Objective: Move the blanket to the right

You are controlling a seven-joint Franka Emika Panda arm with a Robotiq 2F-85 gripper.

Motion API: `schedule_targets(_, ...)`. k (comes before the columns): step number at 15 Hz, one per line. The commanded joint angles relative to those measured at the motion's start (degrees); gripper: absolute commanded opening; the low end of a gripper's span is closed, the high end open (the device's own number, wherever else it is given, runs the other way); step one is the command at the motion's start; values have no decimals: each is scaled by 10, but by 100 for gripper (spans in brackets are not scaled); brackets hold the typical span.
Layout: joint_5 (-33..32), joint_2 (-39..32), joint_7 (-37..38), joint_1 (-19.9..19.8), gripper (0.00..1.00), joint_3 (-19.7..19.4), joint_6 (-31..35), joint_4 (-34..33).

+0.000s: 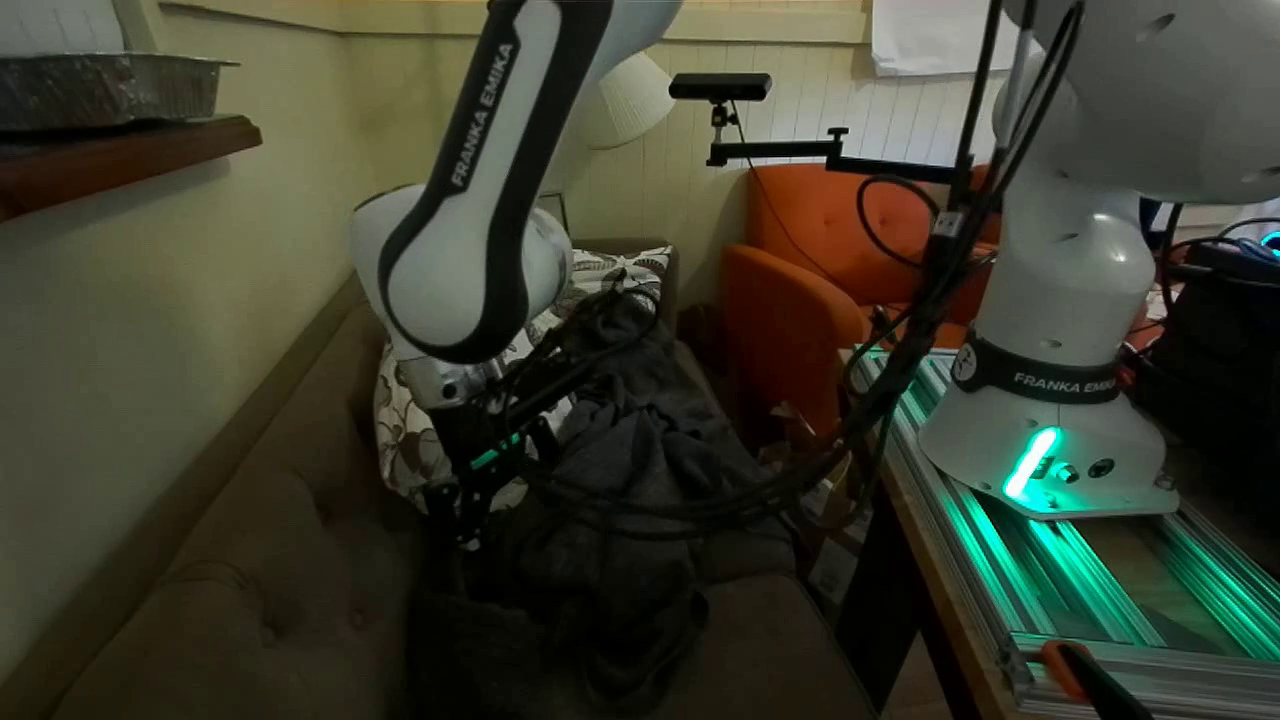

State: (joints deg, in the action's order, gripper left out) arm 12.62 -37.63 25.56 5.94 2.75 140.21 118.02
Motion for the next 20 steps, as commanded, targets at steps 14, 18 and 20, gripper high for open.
schedule_targets(14,18,-207,113,50,100,-41,-56,-218)
schedule_targets(18,4,-245,158,76,100,-60,-83,-271)
schedule_targets(20,3,-263,169,79,100,-60,-94,-296)
